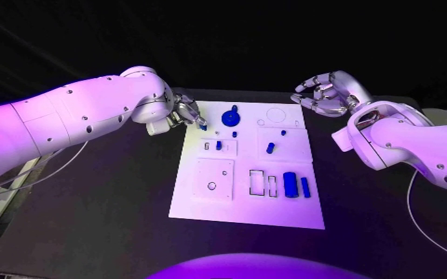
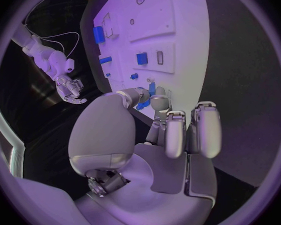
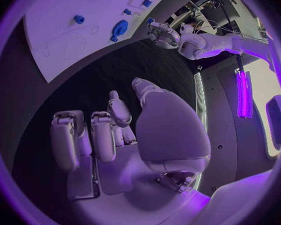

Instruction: Assemble the parts on the task board

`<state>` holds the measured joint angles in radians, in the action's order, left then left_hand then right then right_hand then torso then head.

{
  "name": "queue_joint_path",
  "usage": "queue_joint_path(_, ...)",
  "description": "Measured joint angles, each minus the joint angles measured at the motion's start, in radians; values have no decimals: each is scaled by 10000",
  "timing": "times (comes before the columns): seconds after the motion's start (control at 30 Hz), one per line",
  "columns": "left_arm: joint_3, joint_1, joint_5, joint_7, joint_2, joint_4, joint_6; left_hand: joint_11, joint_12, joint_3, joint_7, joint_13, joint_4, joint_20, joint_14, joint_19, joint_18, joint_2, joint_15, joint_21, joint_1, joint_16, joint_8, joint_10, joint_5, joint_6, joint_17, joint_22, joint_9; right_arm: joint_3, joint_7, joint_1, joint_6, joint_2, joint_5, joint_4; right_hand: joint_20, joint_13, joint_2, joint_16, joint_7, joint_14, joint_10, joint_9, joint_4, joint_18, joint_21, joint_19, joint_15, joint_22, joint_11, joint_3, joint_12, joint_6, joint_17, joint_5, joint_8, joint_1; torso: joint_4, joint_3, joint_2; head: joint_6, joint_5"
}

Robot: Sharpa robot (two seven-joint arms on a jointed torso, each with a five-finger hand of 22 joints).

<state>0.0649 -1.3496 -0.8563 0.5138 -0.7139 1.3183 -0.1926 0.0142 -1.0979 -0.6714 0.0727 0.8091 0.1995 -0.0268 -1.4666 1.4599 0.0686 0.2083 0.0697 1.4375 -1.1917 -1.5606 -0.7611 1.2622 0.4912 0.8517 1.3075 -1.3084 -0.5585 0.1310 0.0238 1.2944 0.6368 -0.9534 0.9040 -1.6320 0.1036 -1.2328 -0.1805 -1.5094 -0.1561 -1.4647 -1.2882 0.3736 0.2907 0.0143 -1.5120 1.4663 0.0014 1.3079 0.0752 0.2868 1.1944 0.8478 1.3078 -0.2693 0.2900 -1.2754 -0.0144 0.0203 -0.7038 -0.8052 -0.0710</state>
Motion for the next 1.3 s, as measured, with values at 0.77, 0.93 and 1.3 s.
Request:
queue_joint_path(0.77, 179, 506, -844, -180, -444, 1215, 560, 68, -118, 58, -34, 243, -58, 36, 35, 35, 1, 119, 32, 54, 119, 0, 1, 146, 407, 171, -1, 2, 5, 10, -2, -9, 0, -7, -2, 5, 1, 2, 0, 0, 0, 0, 0, 0, 0, 0, 0, 0, 0, 0, 0, 0, 0, 0, -2, 0, 0, 0, 3, -13, -24, -92, -34)
queue_joint_path(0.93, 204, 534, -1031, -163, -417, 1202, 512, 55, -118, 58, -56, 253, -58, 36, 35, 35, 1, 146, 32, 54, 146, 1, 7, 198, 407, 194, -1, 3, 6, 10, -2, -14, 0, -4, -2, 5, 1, 3, 0, 0, 0, 0, 0, 0, 0, 0, 0, 0, 0, -1, 0, 0, 0, 0, -3, 1, 0, 0, 4, -9, -24, -113, -33)
queue_joint_path(1.3, 217, 548, -1357, -130, -367, 1136, 396, 54, -118, 58, -56, 253, -58, 36, 7, 35, 1, 184, 60, 53, 184, -39, 18, 197, 465, 195, -1, 4, 8, 11, -5, -17, 1, -6, -2, 4, 1, 3, 0, 0, 0, 0, 0, 0, 0, 0, 0, 0, 0, -2, 0, 0, 0, 0, -4, 1, 0, 0, 3, -2, -14, -130, -34)
